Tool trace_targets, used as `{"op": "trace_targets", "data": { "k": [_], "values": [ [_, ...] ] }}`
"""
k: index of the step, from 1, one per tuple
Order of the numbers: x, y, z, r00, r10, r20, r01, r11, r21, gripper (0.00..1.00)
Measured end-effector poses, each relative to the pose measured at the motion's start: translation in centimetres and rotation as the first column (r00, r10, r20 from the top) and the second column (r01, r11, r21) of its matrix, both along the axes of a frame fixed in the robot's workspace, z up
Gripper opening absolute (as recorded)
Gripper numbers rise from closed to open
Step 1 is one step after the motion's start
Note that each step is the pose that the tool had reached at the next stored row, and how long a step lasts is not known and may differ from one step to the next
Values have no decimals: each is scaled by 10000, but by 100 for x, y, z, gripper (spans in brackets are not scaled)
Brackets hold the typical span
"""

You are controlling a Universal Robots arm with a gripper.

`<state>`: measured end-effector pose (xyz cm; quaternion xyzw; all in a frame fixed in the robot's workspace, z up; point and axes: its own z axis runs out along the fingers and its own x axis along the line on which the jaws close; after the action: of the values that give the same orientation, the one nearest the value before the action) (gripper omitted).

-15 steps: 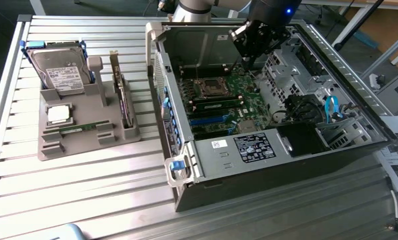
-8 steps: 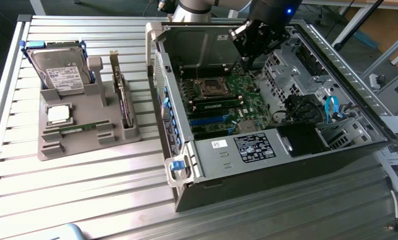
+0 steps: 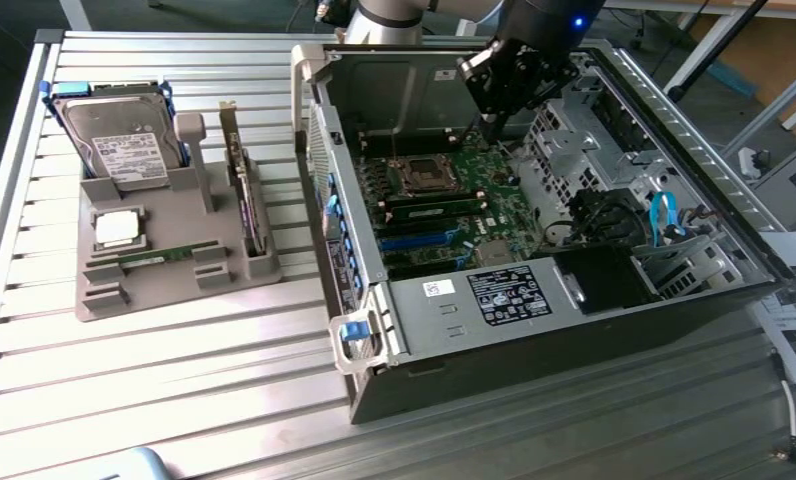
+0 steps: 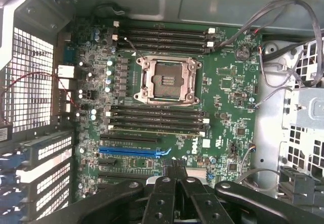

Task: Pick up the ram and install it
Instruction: 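Press down the ram until it locks into place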

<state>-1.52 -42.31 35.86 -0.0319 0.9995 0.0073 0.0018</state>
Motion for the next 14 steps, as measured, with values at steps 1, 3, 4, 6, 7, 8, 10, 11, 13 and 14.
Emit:
{"op": "trace_targets", "data": {
  "k": [1, 3, 4, 6, 7, 8, 10, 11, 13, 14],
  "values": [
    [0, 0, 0, 10000, -21, -1, 21, 10000, 0, 11],
    [0, 0, 0, 10000, -87, -1, 87, 10000, 0, 11],
    [0, 0, 0, 9999, -130, -2, 130, 9999, 1, 11],
    [0, 0, 0, 9997, -233, -3, 233, 9997, 0, 11],
    [0, 0, 0, 9997, -246, -3, 246, 9997, 0, 11],
    [0, 0, 0, 9997, -246, -3, 246, 9997, 0, 11],
    [0, 0, 0, 9997, -247, -4, 247, 9997, 0, 11],
    [0, 0, 0, 9997, -247, -3, 247, 9997, 0, 11],
    [0, 0, 0, 9997, -247, -4, 247, 9997, 0, 11],
    [0, 0, 0, 9997, -247, -3, 247, 9997, -1, 11]
  ]
}}
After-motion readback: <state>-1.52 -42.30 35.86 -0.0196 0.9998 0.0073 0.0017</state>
